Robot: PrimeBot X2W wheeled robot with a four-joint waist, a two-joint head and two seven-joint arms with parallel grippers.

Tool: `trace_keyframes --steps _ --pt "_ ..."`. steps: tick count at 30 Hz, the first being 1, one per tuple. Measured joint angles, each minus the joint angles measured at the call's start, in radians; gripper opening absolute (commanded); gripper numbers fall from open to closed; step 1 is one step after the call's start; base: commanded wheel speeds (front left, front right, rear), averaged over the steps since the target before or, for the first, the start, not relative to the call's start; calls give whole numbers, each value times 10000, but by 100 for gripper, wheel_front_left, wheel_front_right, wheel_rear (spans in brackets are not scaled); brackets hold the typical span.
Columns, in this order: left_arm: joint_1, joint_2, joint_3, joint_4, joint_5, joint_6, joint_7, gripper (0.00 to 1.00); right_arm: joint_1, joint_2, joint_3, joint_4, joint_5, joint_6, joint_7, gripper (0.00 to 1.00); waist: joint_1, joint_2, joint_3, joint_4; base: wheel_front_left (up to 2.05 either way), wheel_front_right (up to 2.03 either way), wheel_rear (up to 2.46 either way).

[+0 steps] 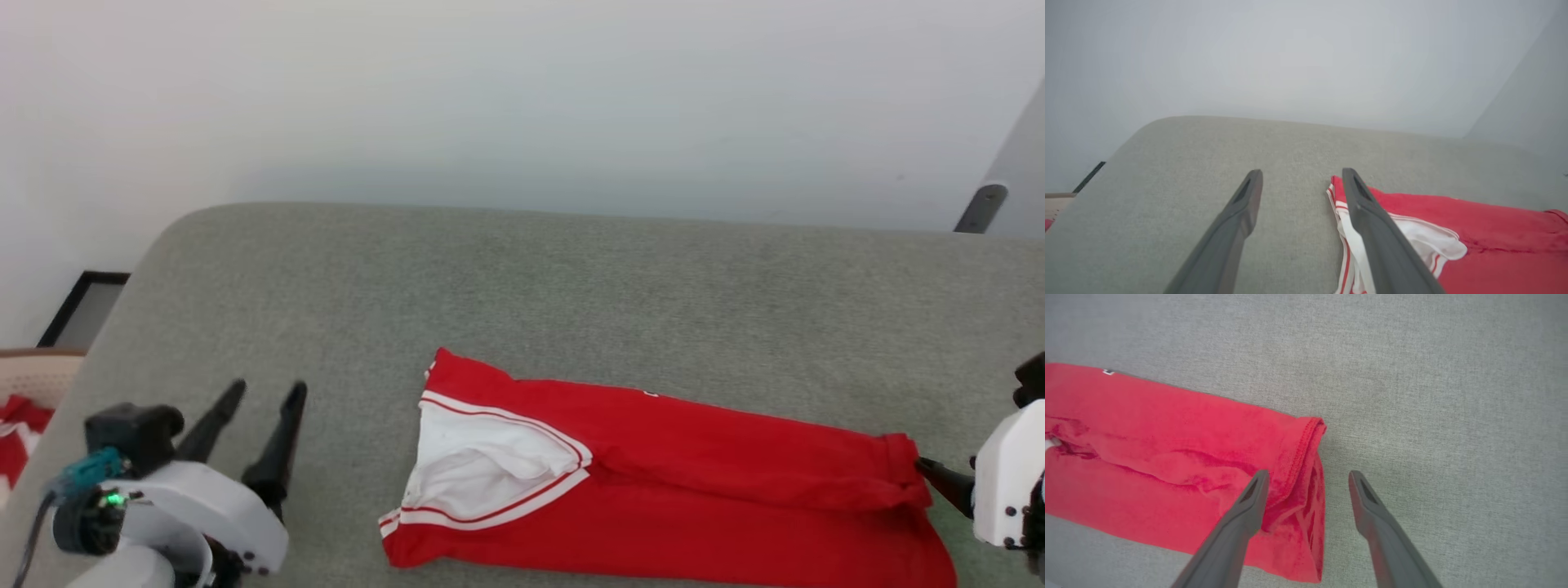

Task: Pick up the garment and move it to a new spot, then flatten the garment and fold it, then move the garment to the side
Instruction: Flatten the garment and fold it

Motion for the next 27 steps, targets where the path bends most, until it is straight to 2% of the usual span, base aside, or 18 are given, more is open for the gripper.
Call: trace_keyframes --steps 3,7,14,21,22,23,27 --pt "570 -686 1402 -13 953 -6 -13 100 3 58 -247 245 -167 0 140 100 0 0 104 183 0 0 0" --pt "1531 -1546 2731 104 1975 -359 -15 100 -24 113 -499 782 -364 0 274 100 -1 0 294 411 0 0 0" --pt "2336 -2683 4291 370 3177 -1195 -15 100 -277 447 -662 1860 -393 2 510 100 0 0 590 789 0 0 0" --pt "2824 -3613 5271 560 4086 -1887 -15 100 -767 642 -786 2901 -405 0 637 100 0 0 885 1085 0 0 0" --pt "2862 -3693 5404 596 4188 -1948 -15 100 -848 625 -690 2951 -376 -12 740 22 0 0 931 1117 0 0 0" --pt "2894 -3812 5549 610 4278 -2010 -15 100 -862 583 -633 2982 -324 -12 782 0 0 0 978 1149 0 0 0" --pt "2967 -4213 6073 548 4579 -2295 -27 100 -986 581 -583 3074 58 -8 763 0 0 0 1120 1261 0 0 0"
